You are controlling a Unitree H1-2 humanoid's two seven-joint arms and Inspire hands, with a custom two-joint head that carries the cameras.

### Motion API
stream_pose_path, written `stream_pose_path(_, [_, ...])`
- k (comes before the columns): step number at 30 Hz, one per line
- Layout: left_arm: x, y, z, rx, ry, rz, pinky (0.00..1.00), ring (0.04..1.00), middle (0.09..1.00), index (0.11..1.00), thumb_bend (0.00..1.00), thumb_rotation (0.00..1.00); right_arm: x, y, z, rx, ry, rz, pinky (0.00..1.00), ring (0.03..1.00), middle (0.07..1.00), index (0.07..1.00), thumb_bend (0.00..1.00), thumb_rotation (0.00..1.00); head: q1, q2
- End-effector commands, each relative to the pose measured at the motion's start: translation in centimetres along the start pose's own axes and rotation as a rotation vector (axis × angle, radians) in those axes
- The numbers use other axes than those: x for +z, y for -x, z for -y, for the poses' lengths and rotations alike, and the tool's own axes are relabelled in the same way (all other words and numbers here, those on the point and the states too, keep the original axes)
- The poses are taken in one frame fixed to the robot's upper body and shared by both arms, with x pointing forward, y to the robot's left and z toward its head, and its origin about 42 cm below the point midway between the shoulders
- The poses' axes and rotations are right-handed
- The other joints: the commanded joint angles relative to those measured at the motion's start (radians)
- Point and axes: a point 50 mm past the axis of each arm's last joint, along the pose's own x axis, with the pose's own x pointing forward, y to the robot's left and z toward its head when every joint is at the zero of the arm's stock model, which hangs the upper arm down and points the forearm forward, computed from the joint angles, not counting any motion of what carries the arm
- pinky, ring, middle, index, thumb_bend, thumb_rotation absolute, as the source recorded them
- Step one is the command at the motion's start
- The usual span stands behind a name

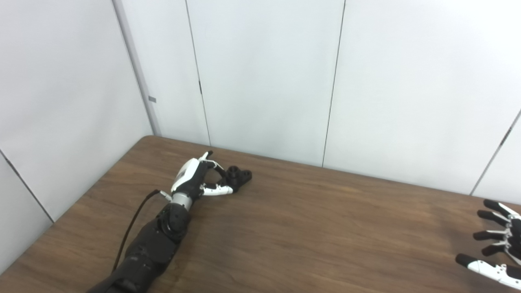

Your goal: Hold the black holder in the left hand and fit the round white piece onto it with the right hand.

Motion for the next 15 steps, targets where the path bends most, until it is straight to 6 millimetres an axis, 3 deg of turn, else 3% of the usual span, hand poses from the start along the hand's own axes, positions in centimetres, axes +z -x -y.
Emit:
stream_pose_path(1, [-0.5, 0.7, 1.9, -0.082, -0.016, -0.014, 1.00, 1.000, 0.996, 0.489, 0.52, 0.06, 1.6, -0.5, 1.1, -0.032, 0.013, 0.077, 0.48, 0.632, 0.815, 0.864, 0.64, 0.17, -0.006, 0.003])
stream_pose_path(10, [0.5, 1.7, 2.8, -0.137, -0.008, 0.078, 1.00, 1.000, 0.999, 0.486, 0.52, 0.06, 1.8, -1.0, 0.6, -0.037, 0.007, 0.085, 0.48, 0.623, 0.812, 0.860, 0.65, 0.20, -0.041, 0.006])
stream_pose_path(15, [1.5, 3.1, 3.9, -0.199, -0.011, 0.151, 1.00, 1.000, 1.000, 0.486, 0.52, 0.06, 2.1, -1.4, 0.4, -0.040, 0.013, 0.104, 0.50, 0.631, 0.812, 0.862, 0.65, 0.16, -0.060, 0.009])
